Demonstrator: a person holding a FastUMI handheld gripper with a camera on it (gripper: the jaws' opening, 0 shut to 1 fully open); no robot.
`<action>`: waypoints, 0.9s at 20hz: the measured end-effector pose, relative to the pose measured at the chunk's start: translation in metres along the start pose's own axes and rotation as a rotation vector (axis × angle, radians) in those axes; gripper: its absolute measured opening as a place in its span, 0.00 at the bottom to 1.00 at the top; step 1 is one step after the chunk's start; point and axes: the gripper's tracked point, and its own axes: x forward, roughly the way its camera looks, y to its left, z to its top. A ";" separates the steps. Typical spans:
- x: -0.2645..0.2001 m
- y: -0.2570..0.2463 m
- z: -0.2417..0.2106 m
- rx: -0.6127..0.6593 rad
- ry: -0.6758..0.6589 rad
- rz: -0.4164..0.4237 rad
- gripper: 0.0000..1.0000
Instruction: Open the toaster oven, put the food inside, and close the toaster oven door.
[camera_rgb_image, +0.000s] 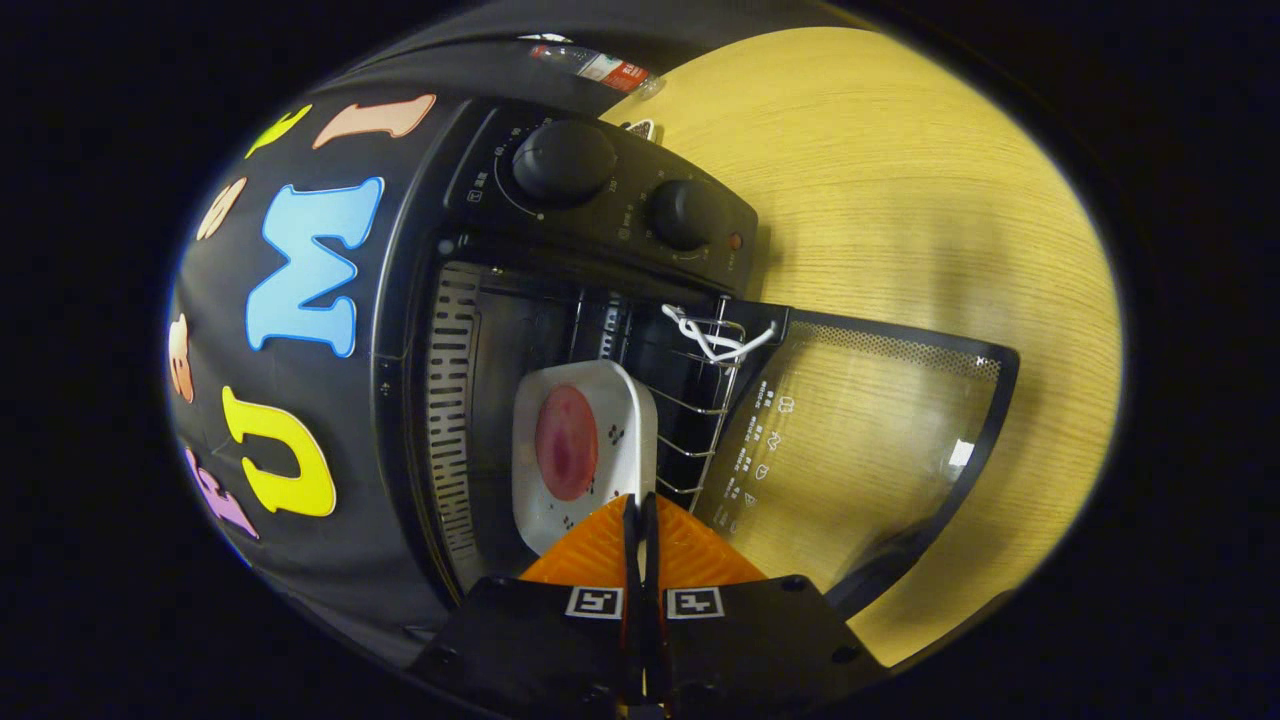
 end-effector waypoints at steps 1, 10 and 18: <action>0.003 0.002 -0.001 -0.002 -0.006 -0.003 0.02; 0.013 0.018 -0.001 -0.052 -0.037 0.060 0.12; -0.033 0.032 -0.014 -0.336 -0.009 0.143 0.98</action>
